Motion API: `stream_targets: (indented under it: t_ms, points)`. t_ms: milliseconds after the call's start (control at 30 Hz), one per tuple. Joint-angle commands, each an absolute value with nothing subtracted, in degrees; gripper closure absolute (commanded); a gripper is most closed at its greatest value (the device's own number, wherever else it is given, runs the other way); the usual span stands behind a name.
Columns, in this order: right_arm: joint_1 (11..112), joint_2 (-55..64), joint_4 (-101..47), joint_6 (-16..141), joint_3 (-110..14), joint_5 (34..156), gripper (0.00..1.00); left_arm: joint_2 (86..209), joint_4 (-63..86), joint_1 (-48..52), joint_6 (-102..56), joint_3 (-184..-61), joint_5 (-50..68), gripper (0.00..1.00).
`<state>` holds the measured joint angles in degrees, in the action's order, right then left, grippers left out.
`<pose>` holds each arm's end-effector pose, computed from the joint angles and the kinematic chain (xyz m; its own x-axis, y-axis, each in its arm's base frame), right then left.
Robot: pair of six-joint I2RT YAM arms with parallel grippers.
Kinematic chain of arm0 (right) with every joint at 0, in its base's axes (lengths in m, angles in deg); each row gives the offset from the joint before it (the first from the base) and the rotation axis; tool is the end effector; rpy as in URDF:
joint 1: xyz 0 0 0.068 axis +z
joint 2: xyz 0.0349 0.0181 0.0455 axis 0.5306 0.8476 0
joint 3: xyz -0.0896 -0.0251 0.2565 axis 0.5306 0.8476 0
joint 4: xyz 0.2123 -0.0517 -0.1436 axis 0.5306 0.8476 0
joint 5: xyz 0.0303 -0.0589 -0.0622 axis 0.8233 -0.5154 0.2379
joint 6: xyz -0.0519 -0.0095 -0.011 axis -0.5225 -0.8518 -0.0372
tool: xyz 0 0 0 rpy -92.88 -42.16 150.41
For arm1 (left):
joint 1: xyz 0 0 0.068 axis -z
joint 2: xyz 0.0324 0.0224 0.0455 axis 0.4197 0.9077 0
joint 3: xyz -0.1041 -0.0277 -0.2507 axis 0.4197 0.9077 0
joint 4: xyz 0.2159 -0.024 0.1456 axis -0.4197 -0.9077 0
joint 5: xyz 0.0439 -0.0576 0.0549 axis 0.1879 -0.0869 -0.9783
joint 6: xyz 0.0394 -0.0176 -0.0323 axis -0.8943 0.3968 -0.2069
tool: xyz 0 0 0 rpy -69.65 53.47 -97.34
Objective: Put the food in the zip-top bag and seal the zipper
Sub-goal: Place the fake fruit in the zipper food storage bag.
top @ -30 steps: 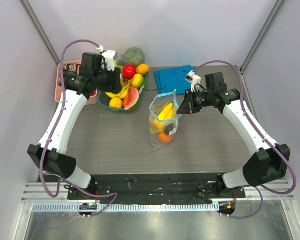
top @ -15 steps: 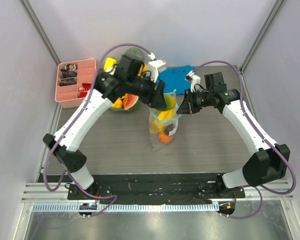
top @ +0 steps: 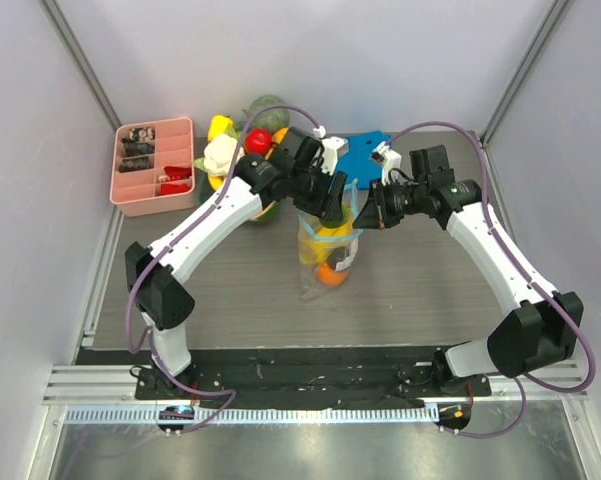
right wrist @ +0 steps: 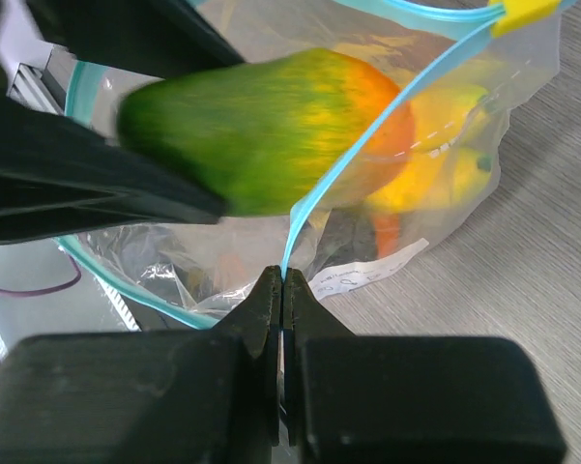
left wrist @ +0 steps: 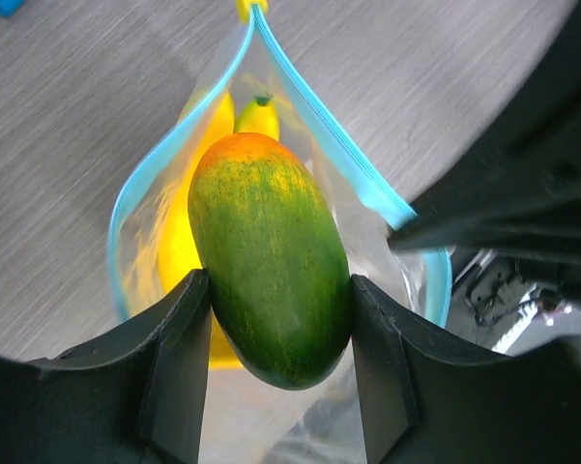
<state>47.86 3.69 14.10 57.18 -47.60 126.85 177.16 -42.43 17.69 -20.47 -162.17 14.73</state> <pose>0.2758 0.1015 0.3403 -0.7102 -0.1840 -0.6795 -0.6145 0.6330 0.4709 0.2915 -0.2785 0.3779 -0.7001 0.3202 -0.6383 0.6280 0.7015 -0.3369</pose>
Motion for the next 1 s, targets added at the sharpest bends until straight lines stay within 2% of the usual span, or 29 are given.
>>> stream_targets:
  t_ms: [0, 333, 533, 567, 600, 667, 700, 767, 800, 967]
  points:
    - [48.13, 1.51, 11.24, 56.85, -46.98, 128.41, 0.99, 175.94, -28.90, 18.16, -14.65, -157.02, 14.49, 0.80]
    - [48.13, 1.95, 10.53, 56.76, -47.41, 128.67, 0.99, 184.55, -28.60, 19.66, -8.15, -154.46, 9.66, 0.81]
    - [48.22, 1.51, 10.62, 56.67, -47.33, 128.41, 0.99, 187.99, -28.87, 19.48, -7.70, -153.24, 8.52, 0.74]
    - [48.13, 1.34, 10.71, 56.59, -47.41, 128.24, 0.99, 187.64, -29.04, 19.39, -7.88, -153.23, 8.43, 0.71]
    - [48.22, 1.07, 10.88, 56.32, -47.41, 128.15, 0.99, 187.20, -29.22, 19.22, -8.05, -153.06, 9.12, 0.62]
    - [48.22, 0.90, 11.15, 56.23, -47.50, 127.88, 0.99, 185.71, -29.40, 17.99, -7.88, -152.27, 10.53, 0.52]
    - [48.22, 0.72, 11.23, 56.23, -47.50, 127.71, 0.99, 183.00, -29.22, 17.38, -7.88, -151.83, 12.36, 0.44]
    - [48.22, 0.63, 11.23, 56.23, -47.41, 127.53, 0.99, 180.01, -29.13, 16.41, -7.96, -150.86, 12.91, 0.34]
    - [48.13, 0.63, 11.23, 56.32, -47.33, 127.44, 0.99, 177.03, -29.05, 16.23, -8.23, -150.60, 14.13, 0.26]
    - [48.22, 0.37, 11.41, 55.97, -47.94, 127.01, 0.99, 167.35, -29.57, 16.14, -10.51, -148.93, 15.46, 0.11]
